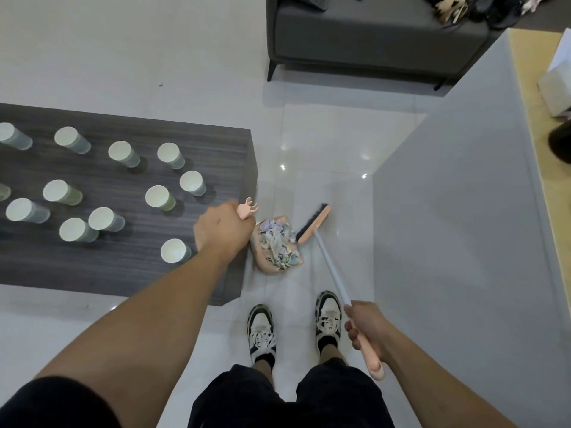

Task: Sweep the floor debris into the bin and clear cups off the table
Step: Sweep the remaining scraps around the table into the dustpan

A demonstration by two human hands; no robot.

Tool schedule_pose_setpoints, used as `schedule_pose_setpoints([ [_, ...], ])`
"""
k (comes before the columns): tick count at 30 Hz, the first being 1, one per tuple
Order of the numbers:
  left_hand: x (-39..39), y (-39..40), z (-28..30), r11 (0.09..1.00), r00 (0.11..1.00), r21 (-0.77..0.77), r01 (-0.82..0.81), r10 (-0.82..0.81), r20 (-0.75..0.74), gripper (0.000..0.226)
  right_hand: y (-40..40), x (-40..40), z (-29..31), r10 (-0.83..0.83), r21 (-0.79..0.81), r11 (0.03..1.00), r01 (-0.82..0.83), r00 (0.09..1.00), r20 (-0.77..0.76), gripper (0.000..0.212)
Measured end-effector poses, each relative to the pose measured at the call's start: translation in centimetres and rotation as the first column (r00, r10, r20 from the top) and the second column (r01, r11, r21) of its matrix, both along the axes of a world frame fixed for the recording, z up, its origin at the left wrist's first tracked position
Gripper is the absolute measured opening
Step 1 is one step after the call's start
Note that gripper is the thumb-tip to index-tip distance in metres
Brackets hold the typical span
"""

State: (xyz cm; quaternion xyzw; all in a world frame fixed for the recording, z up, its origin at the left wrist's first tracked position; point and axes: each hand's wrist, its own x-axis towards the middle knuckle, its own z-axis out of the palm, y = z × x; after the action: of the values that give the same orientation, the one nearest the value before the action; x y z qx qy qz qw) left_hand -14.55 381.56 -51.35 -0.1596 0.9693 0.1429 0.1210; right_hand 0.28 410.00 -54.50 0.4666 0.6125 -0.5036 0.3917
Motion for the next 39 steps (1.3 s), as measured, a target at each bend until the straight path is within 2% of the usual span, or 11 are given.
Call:
schedule_pose_setpoints([
  [7,0.2,-0.8,0.8,0.999,1.0,0.043,-0.016,0.015,0.02,0.034,-0.2,-0.1,1.6,0.099,-0.012,0.995,-0.099,0.995,0.001,0.02],
  [16,-0.7,0.1,3.4,0.982,0.997,0.177,-0.063,0.07,-0.037,0.033,1.1,-1.7,4.8,0.22,0.098,0.973,-0.211,0.971,-0.092,0.021],
  [22,-4.5,1.3,6.9,0.941,0.98,0.321,-0.104,0.153,-0.13,0.032,2.6,-5.0,8.8,0.203,0.188,0.967,-0.171,0.964,-0.17,0.018],
  [32,-15.4,5.7,10.7,0.865,0.909,0.43,-0.26,0.369,-0.194,0.032,8.6,-18.6,12.3,0.275,0.278,0.941,-0.192,0.912,-0.304,0.019],
  [39,-23.7,8.7,12.8,0.805,0.824,0.438,-0.4,0.525,-0.213,0.035,13.1,-31.4,14.5,0.412,0.296,0.901,-0.317,0.839,-0.355,0.022],
])
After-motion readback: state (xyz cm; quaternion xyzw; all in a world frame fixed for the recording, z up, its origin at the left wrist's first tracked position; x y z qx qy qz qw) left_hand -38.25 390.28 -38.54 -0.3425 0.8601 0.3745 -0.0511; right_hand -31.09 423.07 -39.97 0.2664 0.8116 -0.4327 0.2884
